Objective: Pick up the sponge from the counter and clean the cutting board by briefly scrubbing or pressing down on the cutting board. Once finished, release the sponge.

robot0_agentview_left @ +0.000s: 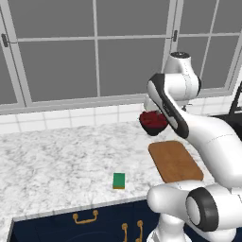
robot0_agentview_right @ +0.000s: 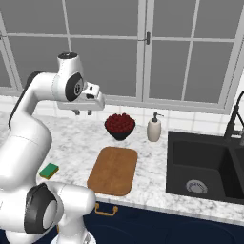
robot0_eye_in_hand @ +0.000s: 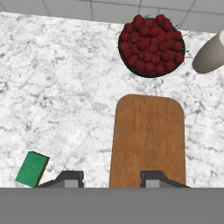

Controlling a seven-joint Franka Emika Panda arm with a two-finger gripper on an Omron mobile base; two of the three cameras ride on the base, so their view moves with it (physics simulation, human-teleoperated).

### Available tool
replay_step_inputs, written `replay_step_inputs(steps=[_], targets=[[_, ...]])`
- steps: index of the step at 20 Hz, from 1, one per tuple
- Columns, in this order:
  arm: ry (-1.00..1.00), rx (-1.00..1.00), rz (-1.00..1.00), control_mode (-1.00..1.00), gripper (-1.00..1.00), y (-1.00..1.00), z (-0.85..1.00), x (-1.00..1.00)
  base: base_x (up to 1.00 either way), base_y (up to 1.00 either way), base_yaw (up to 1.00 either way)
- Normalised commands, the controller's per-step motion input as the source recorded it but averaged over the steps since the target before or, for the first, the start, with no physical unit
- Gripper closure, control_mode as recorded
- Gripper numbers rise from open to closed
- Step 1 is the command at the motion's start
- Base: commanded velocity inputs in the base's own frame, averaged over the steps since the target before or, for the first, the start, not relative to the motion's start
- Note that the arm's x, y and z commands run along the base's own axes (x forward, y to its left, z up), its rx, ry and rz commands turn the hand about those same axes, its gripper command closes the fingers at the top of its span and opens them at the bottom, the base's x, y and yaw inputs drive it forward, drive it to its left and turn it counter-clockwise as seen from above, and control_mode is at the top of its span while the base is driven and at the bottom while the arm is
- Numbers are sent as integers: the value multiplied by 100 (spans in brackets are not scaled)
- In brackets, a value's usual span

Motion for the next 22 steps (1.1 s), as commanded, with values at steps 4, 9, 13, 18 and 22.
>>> replay_step_inputs(steps=[4, 9, 13, 18, 22], targets=[[3, -2, 0, -100, -100, 38, -9, -10, 0, 0, 0], [11, -1, -1, -100, -100, 61, -7, -38, 0, 0, 0], [16, 10, -11, -100, -100, 47, -22, -56, 0, 0, 0], [12, 14, -21, -100, -100, 51, -66, -30, 0, 0, 0], [2, 1, -4, -100, -100, 56, -63, -23, 0, 0, 0]])
